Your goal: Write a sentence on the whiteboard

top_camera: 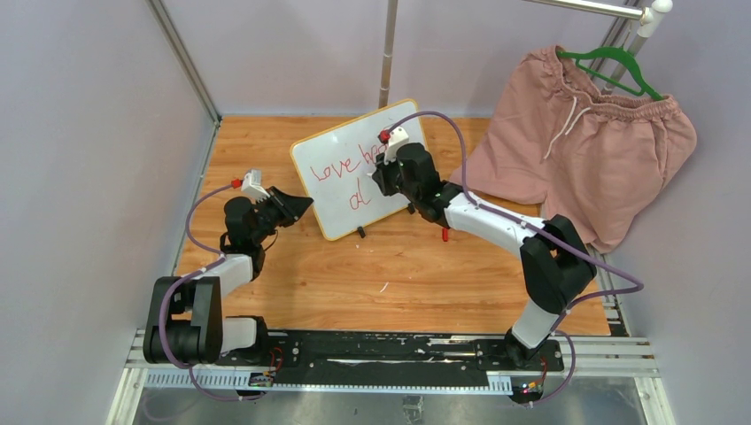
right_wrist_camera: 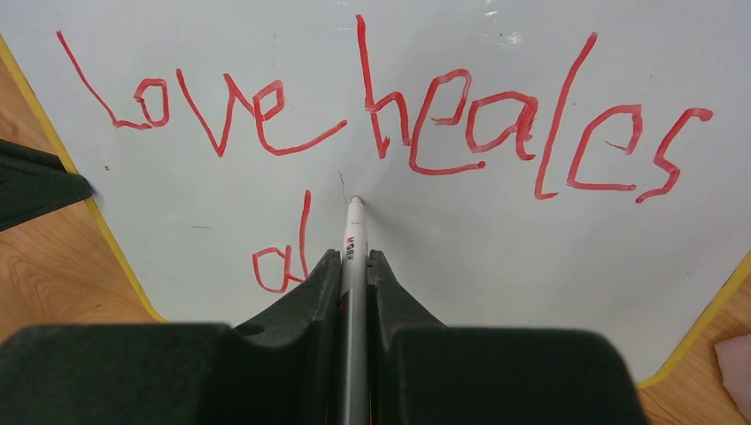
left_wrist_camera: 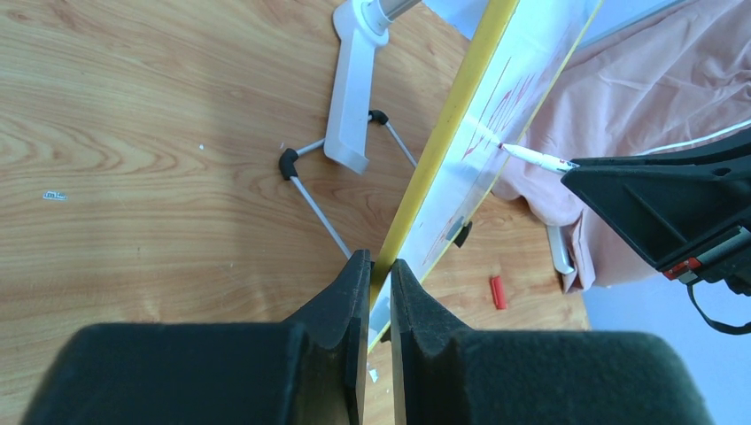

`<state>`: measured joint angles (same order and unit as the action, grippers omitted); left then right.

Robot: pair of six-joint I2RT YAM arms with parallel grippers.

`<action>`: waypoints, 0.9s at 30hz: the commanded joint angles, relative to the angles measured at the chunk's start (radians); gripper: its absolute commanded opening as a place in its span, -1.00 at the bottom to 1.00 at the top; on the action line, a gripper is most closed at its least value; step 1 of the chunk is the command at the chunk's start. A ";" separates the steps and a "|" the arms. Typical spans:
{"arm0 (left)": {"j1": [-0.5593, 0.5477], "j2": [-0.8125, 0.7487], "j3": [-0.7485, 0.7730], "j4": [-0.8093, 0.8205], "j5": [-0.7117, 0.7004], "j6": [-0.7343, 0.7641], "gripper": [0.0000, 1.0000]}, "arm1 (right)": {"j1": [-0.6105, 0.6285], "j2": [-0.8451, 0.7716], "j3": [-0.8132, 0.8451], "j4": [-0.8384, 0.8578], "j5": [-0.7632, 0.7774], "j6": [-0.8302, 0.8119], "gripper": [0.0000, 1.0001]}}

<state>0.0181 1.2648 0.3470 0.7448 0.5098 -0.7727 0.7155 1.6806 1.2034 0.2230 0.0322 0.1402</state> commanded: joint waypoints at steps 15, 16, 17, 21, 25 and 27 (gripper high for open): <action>-0.001 -0.019 -0.002 -0.002 -0.009 0.007 -1.00 | -0.012 -0.023 -0.089 0.036 0.019 0.054 -1.00; -0.001 -0.018 -0.002 -0.002 -0.008 0.007 -1.00 | -0.010 -0.026 -0.093 0.036 0.020 0.053 -1.00; 0.000 -0.019 -0.002 -0.002 -0.008 0.007 -1.00 | -0.010 -0.028 -0.096 0.037 0.020 0.055 -1.00; -0.001 -0.020 -0.002 -0.002 -0.010 0.007 -1.00 | -0.009 -0.038 -0.109 0.040 0.015 0.058 -1.00; -0.001 -0.020 -0.003 -0.002 -0.008 0.007 -1.00 | -0.003 -0.044 -0.125 0.042 0.015 0.062 -1.00; -0.001 -0.021 -0.003 -0.002 -0.009 0.007 -1.00 | -0.002 -0.047 -0.132 0.042 0.015 0.065 -1.00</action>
<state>0.0170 1.2648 0.3470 0.7441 0.5079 -0.7723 0.7151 1.6531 1.0996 0.2596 0.0334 0.1921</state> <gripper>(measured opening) 0.151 0.150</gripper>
